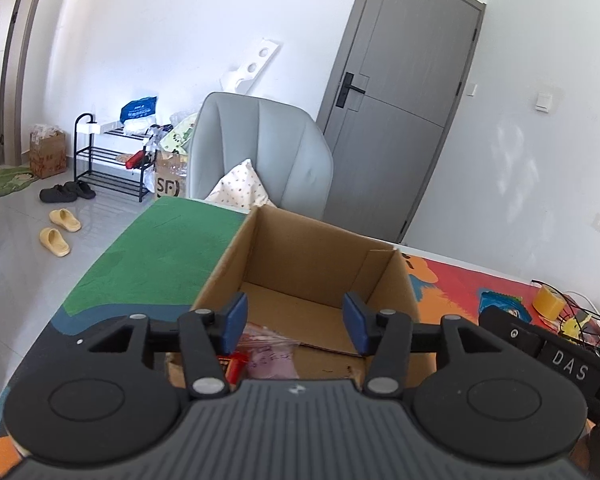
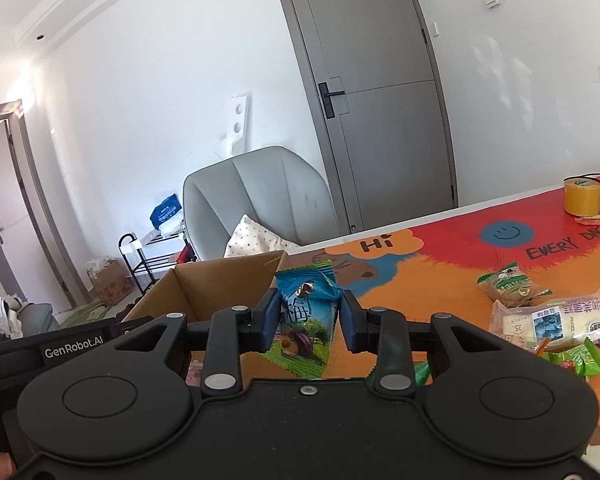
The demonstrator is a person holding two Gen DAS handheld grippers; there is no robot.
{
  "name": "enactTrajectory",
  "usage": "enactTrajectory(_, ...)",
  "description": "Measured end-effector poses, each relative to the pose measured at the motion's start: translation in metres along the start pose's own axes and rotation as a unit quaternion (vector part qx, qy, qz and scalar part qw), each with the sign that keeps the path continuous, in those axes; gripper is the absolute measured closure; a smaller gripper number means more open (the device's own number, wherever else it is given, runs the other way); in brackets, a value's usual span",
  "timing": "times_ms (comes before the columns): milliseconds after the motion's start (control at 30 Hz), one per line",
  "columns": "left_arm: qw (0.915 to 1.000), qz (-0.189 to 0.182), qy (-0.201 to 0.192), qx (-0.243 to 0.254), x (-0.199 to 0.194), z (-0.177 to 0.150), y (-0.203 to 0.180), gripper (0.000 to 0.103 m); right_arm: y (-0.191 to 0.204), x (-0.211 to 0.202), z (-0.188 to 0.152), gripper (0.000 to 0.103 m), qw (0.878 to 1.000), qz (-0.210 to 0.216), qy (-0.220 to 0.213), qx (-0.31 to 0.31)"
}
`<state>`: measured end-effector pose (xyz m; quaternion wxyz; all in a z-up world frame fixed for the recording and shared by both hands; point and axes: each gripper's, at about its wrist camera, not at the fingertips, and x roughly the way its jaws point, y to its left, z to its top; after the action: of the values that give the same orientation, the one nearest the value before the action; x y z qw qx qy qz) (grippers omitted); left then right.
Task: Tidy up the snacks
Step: 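Carry both packs over the cardboard box and open both tools to drop them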
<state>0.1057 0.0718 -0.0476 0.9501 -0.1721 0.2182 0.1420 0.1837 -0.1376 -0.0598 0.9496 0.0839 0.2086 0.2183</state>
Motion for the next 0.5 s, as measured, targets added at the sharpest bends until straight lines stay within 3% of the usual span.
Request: enactTrajectory(500, 0.9992, 0.024, -0.018, -0.025, -0.015, 0.015, 0.032, 0.034, 0.046, 0.021, 0.016, 0.069, 0.999, 0.047, 0.003, -0.021)
